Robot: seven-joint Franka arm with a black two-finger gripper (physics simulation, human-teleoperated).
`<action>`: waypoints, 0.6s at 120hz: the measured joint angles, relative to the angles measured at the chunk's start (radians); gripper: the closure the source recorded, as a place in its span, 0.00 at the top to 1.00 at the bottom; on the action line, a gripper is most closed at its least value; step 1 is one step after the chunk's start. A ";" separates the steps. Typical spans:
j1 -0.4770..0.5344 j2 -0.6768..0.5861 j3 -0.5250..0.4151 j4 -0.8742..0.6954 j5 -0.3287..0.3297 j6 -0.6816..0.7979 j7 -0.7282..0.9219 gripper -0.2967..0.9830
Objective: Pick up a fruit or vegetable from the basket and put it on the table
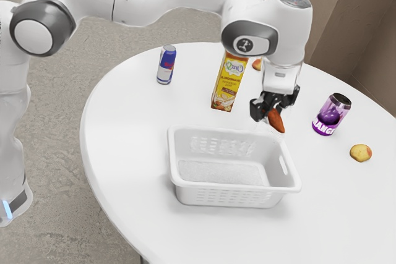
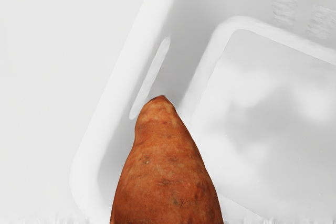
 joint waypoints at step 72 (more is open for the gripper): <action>0.003 -0.008 0.158 0.014 -0.036 -0.007 -0.005 0.34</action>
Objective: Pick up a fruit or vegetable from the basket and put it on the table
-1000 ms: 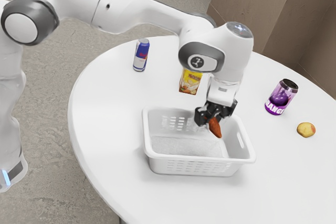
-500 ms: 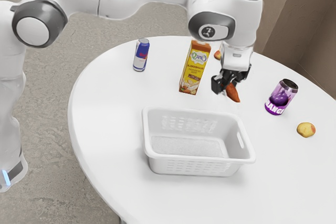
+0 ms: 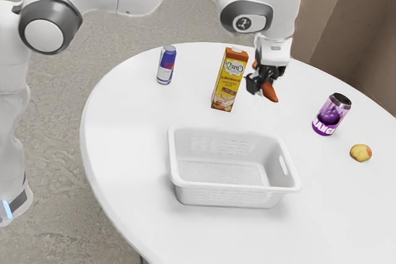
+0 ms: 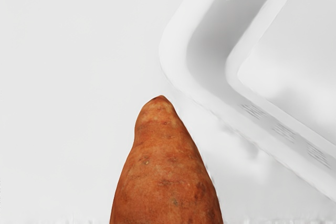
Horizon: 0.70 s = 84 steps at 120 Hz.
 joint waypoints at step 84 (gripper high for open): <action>0.002 0.003 0.088 -0.002 -0.177 -0.021 0.034 0.75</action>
